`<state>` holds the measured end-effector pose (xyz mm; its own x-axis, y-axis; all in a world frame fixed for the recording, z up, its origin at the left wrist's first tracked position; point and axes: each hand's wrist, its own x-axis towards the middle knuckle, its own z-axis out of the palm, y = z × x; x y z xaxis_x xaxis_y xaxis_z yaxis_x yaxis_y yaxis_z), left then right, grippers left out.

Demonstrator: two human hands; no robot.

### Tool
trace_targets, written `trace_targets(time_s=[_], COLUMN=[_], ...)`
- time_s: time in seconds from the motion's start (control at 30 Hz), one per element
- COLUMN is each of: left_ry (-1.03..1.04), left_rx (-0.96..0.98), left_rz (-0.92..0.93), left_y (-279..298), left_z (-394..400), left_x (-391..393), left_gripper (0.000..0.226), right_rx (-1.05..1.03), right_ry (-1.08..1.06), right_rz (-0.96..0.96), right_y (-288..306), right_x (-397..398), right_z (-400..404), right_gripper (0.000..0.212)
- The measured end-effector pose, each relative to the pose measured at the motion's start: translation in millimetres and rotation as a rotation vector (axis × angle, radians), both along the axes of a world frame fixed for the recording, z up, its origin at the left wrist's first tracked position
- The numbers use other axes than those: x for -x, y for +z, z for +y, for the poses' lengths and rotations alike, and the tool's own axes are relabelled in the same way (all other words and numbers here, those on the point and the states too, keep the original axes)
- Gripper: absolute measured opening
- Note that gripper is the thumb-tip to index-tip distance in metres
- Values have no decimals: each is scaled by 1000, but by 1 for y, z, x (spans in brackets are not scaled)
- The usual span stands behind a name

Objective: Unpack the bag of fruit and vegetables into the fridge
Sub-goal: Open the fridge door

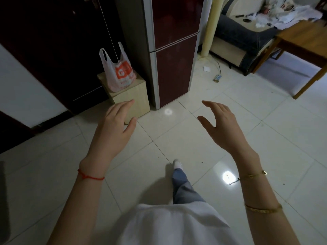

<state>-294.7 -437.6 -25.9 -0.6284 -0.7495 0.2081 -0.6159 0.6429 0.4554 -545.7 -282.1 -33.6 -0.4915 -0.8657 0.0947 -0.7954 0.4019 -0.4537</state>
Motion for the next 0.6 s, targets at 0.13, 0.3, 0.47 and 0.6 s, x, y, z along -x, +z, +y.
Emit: trace_targets(time_s=[0.13, 0.3, 0.47, 0.6], left_ry=[22, 64, 105, 172], left_rx=[-17, -21, 21, 5], left_rz=[20, 53, 93, 90], left_y=[-11, -5, 8, 7], left_z=[-52, -122, -187, -229], left_x=[40, 94, 145, 167], left_gripper=[51, 51, 49, 51], right_rx=[2, 34, 100, 115], right_ry=[39, 107, 192, 248], right_rz=[2, 10, 45, 45], right_y=[-8, 3, 23, 27], right_x=[41, 103, 160, 191], right_z=[-59, -144, -230, -286], right_gripper=[53, 52, 51, 51])
